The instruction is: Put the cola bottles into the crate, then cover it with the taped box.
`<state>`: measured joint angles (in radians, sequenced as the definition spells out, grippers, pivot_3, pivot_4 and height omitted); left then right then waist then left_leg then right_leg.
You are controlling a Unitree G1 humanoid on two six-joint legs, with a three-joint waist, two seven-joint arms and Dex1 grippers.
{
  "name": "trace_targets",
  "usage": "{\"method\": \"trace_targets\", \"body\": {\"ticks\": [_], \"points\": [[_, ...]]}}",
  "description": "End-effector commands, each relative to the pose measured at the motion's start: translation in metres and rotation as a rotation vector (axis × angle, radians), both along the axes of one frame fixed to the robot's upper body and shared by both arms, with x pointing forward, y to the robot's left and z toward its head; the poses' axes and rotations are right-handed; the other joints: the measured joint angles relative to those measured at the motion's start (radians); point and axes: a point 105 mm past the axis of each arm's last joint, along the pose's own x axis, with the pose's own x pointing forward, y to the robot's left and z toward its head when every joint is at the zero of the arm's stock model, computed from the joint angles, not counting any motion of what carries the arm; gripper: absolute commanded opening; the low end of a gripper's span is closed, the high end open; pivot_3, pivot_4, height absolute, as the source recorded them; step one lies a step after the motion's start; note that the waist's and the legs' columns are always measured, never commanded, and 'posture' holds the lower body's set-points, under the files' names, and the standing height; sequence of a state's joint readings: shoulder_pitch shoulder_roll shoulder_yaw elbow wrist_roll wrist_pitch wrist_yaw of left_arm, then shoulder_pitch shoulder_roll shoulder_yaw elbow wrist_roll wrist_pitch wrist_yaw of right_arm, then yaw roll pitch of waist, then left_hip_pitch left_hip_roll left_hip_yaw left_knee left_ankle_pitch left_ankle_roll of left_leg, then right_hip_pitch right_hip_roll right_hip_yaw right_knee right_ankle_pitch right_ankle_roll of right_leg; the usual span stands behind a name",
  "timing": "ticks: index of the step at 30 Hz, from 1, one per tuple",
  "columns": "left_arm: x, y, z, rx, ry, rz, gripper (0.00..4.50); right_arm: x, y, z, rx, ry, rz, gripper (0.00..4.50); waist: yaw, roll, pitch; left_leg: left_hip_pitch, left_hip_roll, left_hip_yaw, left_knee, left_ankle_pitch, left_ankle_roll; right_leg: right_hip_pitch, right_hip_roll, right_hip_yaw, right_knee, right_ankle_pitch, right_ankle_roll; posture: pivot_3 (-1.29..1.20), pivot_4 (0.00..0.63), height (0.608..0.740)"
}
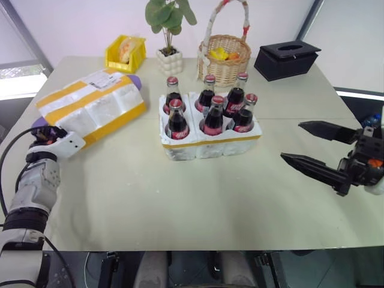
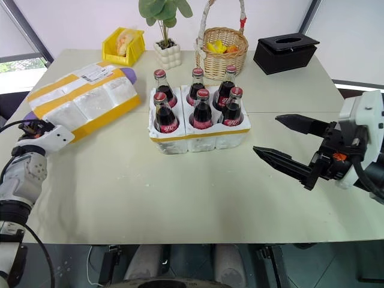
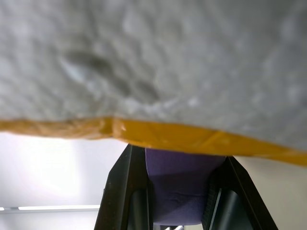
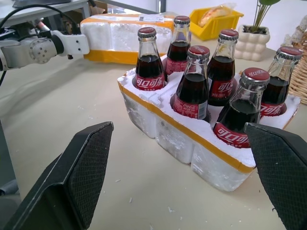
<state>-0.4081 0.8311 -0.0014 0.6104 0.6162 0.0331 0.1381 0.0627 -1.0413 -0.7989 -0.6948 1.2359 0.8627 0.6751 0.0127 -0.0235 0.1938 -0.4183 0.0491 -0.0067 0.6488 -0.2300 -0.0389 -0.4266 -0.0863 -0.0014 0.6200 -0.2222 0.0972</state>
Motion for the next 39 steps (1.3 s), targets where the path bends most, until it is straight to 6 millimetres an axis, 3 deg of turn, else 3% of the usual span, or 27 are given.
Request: {"method": "trace_targets", "body": {"ticks": [1,8,12,21,26,29,39], "points": [[0.002,0.005,0.034,0.025,-0.077,-0.007,0.82,-0.001,0.000,0.009,-0.017,-0.051,0.009,4.50,0.000,0.000,0.000,0.000,0.000,0.000,0.000,0.000,0.000,0.000,0.000,0.000,0.000,0.000,0.000,0.00,0.150,0.740],[0.009,0.006,0.073,0.039,-0.146,-0.034,0.82,0.003,-0.006,0.008,-0.017,-0.034,-0.011,4.50,0.002,-0.001,0.000,0.000,0.000,0.000,0.000,0.000,0.000,0.000,0.000,0.000,0.000,0.000,0.000,0.00,0.150,0.740],[0.017,-0.003,0.101,0.041,-0.200,-0.078,0.82,0.005,-0.009,0.007,-0.025,-0.029,-0.034,4.50,0.001,-0.001,0.000,0.000,0.000,0.000,0.000,0.000,0.000,0.000,0.000,0.000,0.000,0.000,0.000,0.00,0.150,0.740],[0.038,-0.070,0.176,0.032,-0.310,-0.353,0.82,0.005,-0.018,0.007,-0.040,-0.035,-0.071,4.50,0.001,-0.001,0.000,-0.001,0.000,0.000,0.001,0.000,0.000,0.000,0.001,0.000,0.000,0.001,0.002,0.00,0.150,0.740],[0.039,-0.104,0.205,0.066,-0.325,-0.484,0.82,0.005,-0.016,0.005,-0.030,-0.036,-0.074,4.50,0.000,-0.001,0.000,-0.001,0.000,0.000,0.001,0.000,0.000,0.000,0.001,0.000,0.000,0.002,0.003,0.00,0.150,0.740],[0.036,-0.132,0.211,0.078,-0.309,-0.582,0.82,0.005,-0.017,0.004,-0.024,-0.035,-0.080,4.50,0.000,-0.001,0.000,-0.001,0.000,0.000,0.001,0.000,0.000,0.000,0.001,0.001,0.000,0.002,0.004,0.00,0.150,0.740],[0.012,-0.204,0.199,0.108,-0.189,-0.804,0.82,0.008,-0.019,-0.002,0.002,-0.025,-0.092,4.50,0.000,-0.001,0.000,-0.001,0.000,0.000,0.002,0.000,0.000,0.000,0.003,0.002,0.001,0.003,0.005,0.00,0.150,0.740]]}}
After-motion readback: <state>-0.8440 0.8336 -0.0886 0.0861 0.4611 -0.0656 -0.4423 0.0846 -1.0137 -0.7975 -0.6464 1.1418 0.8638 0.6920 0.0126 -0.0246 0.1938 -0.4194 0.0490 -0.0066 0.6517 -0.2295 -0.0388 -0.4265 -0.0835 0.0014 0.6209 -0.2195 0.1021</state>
